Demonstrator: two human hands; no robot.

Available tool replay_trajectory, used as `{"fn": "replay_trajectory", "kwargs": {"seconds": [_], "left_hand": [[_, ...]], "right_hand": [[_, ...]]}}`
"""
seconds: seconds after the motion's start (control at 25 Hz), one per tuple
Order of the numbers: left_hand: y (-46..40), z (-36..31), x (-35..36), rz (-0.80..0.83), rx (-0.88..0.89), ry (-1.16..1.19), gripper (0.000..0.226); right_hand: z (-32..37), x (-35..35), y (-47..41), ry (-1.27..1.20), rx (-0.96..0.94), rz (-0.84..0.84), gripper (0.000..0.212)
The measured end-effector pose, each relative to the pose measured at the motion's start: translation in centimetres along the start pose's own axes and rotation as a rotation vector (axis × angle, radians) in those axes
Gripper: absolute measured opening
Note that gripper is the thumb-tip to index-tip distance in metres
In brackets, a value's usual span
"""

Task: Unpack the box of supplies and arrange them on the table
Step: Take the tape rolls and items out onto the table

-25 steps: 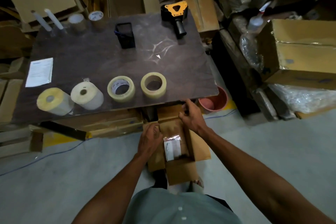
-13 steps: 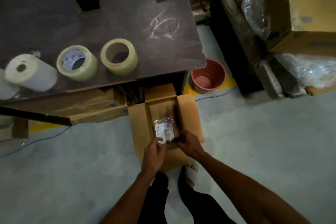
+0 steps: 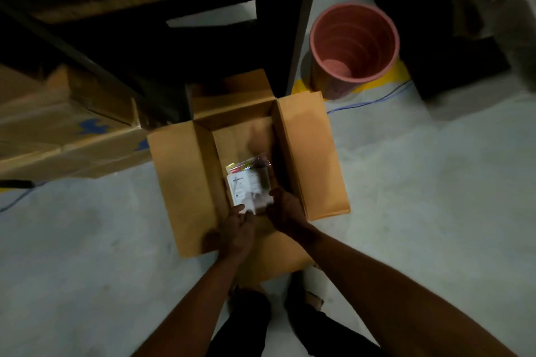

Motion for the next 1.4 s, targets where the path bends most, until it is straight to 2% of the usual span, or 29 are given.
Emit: {"fn": "replay_trajectory", "kwargs": {"seconds": [0.08,0.16,0.36,0.48,0.6,0.68,0.72,0.84,0.92,1.0,1.04,1.08,1.16,1.2,1.24,1.28,1.4], "left_hand": [[-3.6,1.1,1.6,-0.012,-0.037,0.024,0.034],[-6.7,1.7,2.7,-0.022,-0.052,0.018,0.035],[-13.7,3.0,4.6,-0.036,-0.091,-0.021,0.04],[-16.6,3.5,6.0,-0.022,-0.115,0.023,0.042],[-20.1,5.6,7.4,-0.045,-0.177,0.152,0.066],[-20.8,5.7,7.8,-0.037,-0.215,0.186,0.056],[-21.1,5.9,7.8,-0.029,-0.228,0.193,0.051],[-22.7,7.1,9.1,0.023,-0.239,0.208,0.063],[-25.9,10.2,10.8,0.022,-0.243,0.205,0.066],[-28.2,12.7,12.3,0.021,-0.243,0.19,0.074],[-27.8,12.7,12.3,0.012,-0.254,0.172,0.078],[-26.9,11.8,11.9,0.021,-0.251,0.147,0.083],[-25.0,9.8,11.0,0.037,-0.245,0.135,0.087],[-24.6,9.2,10.6,0.036,-0.245,0.151,0.085],[-23.9,8.6,10.2,0.028,-0.245,0.158,0.082],[-24.6,9.1,10.4,0.01,-0.248,0.175,0.078],[-23.9,8.5,9.7,-0.013,-0.269,0.166,0.063]], "right_hand": [[-2.3,1.7,-2.2,-0.059,0.013,-0.019,0.068],[-4.4,3.0,-4.6,-0.06,0.01,-0.032,0.078],[-9.3,6.7,-9.9,-0.065,0.091,0.058,0.044],[-11.3,9.0,-11.6,-0.281,0.113,-0.001,0.043],[-11.5,10.3,-12.2,-0.402,0.059,-0.041,0.038],[-11.0,11.4,-12.6,-0.511,0.042,-0.032,0.041],[-10.7,11.8,-12.8,-0.51,0.024,-0.018,0.042],[-11.5,12.5,-12.9,-0.52,0.069,0.005,0.04],[-11.8,12.8,-13.0,-0.475,0.058,0.081,0.041],[-12.1,12.8,-14.3,-0.481,0.023,0.07,0.042],[-12.1,14.2,-14.8,-0.548,0.041,0.169,0.034],[-12.2,15.5,-15.1,-0.458,-0.041,0.235,0.037],[-13.1,15.5,-15.6,-0.196,-0.146,0.19,0.052],[-12.9,14.9,-15.9,-0.449,-0.102,0.099,0.046],[-13.3,14.4,-15.8,-0.545,0.009,0.027,0.032],[-13.9,13.9,-15.7,-0.529,0.032,-0.065,0.031],[-12.5,12.8,-15.2,-0.432,-0.006,-0.078,0.059]]}}
Point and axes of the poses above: each hand's wrist, its own y-axis away from the middle knuckle, its own x-axis out of the palm, z = x × y, the point moved 9 cm from there along -y, towards the middle knuckle, and after that the axes turned 13 degrees about -x, right-handed, at the moved point
